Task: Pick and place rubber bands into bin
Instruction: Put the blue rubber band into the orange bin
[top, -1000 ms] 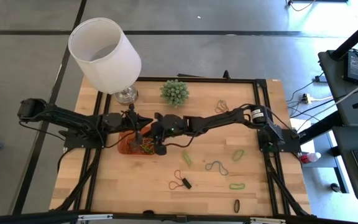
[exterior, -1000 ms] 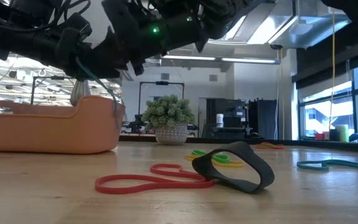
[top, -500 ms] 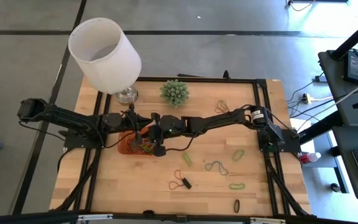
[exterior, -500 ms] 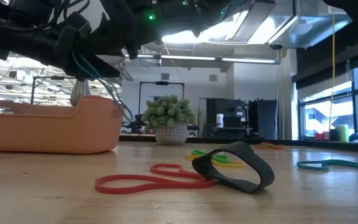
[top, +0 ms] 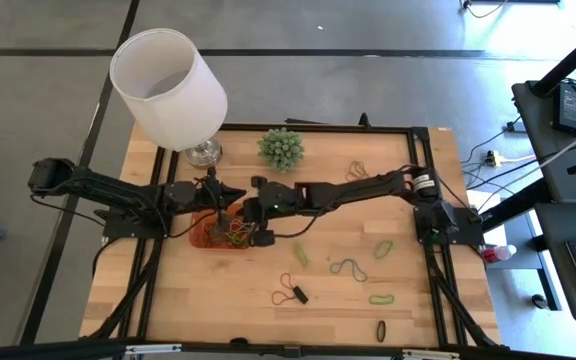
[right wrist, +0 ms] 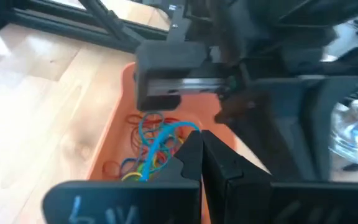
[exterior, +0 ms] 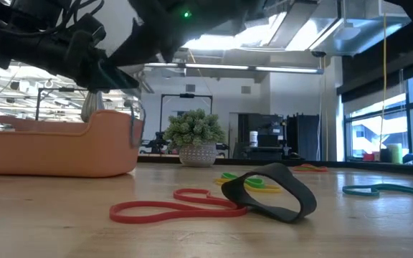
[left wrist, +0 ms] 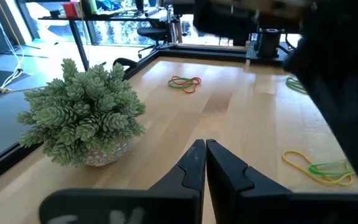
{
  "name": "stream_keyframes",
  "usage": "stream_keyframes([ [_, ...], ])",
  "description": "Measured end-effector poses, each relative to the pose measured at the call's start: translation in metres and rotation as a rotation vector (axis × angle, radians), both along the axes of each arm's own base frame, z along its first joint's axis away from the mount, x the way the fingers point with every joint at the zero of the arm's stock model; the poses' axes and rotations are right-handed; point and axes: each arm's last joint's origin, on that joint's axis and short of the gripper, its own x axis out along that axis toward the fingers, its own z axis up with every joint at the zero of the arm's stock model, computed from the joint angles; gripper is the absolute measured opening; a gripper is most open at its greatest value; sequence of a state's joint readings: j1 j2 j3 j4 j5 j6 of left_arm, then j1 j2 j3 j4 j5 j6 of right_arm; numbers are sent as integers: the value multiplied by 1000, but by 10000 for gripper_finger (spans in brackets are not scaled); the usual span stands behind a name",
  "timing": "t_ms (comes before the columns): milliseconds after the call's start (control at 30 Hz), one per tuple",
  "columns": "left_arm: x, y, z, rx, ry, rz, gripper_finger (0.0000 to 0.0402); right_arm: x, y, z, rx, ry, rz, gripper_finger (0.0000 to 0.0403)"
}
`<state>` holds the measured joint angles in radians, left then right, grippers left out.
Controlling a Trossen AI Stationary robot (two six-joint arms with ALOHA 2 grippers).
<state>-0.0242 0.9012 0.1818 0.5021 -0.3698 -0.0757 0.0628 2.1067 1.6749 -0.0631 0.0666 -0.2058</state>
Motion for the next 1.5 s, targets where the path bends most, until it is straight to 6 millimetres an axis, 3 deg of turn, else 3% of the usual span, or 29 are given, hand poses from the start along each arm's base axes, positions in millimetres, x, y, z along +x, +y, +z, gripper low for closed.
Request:
stream_keyframes([
  [267, 0, 0, 0, 0, 3, -3, 8, -8, 6, 26, -9, -58, 18, 1],
  [567, 0, 0, 0, -1, 4, -4, 8, -7, 5, 31, -28, -106, 25, 1],
  [700, 0, 0, 0, -1, 4, -4, 7, -8, 6, 22, -8, -65, 18, 1],
  [967, 0, 0, 0, -1, 3, -4, 10, -9, 5, -19, 42, 18, -13, 1],
  [1333, 0, 0, 1, -8, -7, 0, 10, 10, 7, -68, 125, -8, -14, 1],
  [1500, 0, 0, 0, -8, -1, 0, 8, 11, 3, -72, 130, -2, -25, 2],
])
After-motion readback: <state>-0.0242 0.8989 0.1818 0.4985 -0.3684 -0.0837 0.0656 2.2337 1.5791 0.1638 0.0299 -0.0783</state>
